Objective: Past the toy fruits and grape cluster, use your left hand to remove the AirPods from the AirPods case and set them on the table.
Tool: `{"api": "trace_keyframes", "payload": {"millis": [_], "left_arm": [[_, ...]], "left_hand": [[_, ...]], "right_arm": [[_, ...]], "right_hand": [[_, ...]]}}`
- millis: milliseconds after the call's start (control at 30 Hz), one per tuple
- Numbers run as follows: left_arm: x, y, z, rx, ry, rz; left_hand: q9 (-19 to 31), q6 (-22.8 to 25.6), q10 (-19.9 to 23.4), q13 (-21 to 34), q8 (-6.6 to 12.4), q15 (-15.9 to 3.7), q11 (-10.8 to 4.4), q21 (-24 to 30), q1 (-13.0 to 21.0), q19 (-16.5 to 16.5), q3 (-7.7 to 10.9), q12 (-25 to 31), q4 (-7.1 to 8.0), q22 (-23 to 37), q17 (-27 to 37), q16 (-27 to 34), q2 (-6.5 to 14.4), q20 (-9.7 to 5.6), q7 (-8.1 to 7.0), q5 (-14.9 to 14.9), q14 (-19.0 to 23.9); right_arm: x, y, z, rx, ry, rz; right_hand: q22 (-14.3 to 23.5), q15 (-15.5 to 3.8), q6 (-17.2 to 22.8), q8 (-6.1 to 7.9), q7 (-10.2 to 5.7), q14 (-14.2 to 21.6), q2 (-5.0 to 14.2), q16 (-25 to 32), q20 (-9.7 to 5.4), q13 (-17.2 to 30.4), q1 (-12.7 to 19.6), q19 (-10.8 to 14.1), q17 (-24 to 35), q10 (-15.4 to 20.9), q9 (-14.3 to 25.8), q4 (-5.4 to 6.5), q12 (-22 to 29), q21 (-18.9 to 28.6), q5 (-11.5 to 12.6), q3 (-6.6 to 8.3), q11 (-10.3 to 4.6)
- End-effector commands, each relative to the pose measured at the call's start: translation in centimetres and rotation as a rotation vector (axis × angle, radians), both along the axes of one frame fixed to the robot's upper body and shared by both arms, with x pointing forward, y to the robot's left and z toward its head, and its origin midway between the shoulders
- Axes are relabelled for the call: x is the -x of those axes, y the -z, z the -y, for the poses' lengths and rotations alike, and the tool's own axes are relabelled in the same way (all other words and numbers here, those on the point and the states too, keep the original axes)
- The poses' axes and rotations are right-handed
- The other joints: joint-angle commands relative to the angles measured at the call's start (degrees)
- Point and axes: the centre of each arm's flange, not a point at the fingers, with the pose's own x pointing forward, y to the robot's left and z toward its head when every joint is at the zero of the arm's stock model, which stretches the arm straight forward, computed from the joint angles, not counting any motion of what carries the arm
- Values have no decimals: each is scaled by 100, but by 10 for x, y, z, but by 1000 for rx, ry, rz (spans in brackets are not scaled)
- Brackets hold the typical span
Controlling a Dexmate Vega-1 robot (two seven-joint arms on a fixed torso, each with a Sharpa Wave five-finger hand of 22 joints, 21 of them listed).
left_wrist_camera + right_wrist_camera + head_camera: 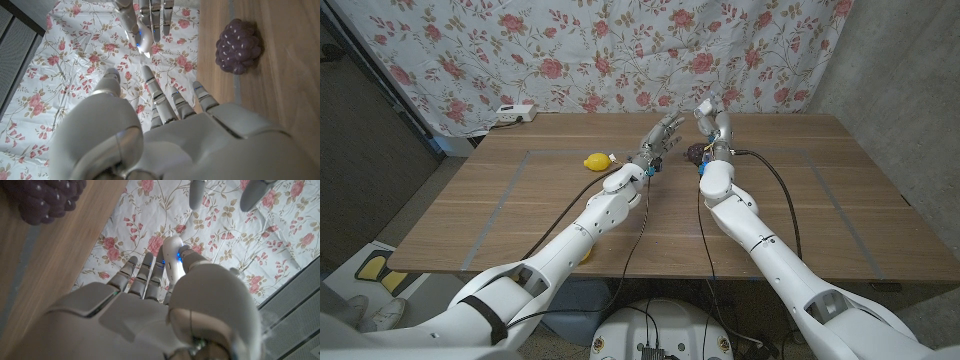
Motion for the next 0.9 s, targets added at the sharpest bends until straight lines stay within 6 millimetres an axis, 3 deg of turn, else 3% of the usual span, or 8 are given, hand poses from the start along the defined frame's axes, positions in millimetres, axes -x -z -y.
{"api": "trace_keyframes", "payload": {"millis": [33, 500, 667, 733, 900], "left_arm": [[-2, -8, -23, -3, -99, 62], [-9, -11, -41, 6, -145, 73], [-9, -8, -42, 12, -142, 56], [-9, -7, -42, 9, -141, 51], [-10, -6, -42, 7, -133, 53]], "left_hand": [[11, -1, 13, -7, -12, 30, 17, 7, -50, -24, -2, 15, 7, 20, 15, -24, 4, -3, -67, -5, 32], [8, -74, -42, -19, -41, 58, 17, -6, -110, -63, -2, -12, 15, 22, 19, -44, 13, 20, -69, 1, 3], [7, -88, -56, -22, -44, 62, 16, -7, -119, -67, 4, -18, 12, 23, 18, -46, 18, 24, -67, 5, 6], [7, -92, -57, -22, -45, 65, 16, -6, -123, -66, 6, -18, 10, 23, 17, -47, 20, 23, -62, 7, 8], [6, -87, -56, -23, -41, 78, 16, -6, -123, -67, 15, -18, 3, 23, 15, -50, 26, 29, -57, 11, 9]], "right_arm": [[-4, 5, 14, -169, -176, -11], [1, 5, 18, -306, -391, -29], [5, 3, 19, -345, -447, -29], [7, 2, 19, -355, -465, -29], [9, 1, 18, -375, -495, -34]], "right_hand": [[8, -1046, 77, -49, -16, 21, -9, -18, -63, -201, 122, 28, -3, 1197, 21, -24, -65, -36, -18, -97, -1019], [9, -1058, 137, -85, -17, 148, -22, -2, -124, -491, 206, 90, -11, 1354, 18, -58, -148, -27, -13, -246, -1018], [25, -1070, 234, -89, -17, 295, -14, 20, -328, -724, 294, 379, -6, 1473, 20, -66, -180, 63, -10, -382, -1016], [28, -1077, 263, -86, -16, 346, -14, 39, -331, -766, 316, 409, 10, 1494, 20, -69, -183, 70, -8, -405, -1015], [80, -1095, 303, -104, -12, 706, 4, 227, -449, -969, 418, 777, 193, 1541, 22, -52, -187, 219, -7, -521, -1007]]}}
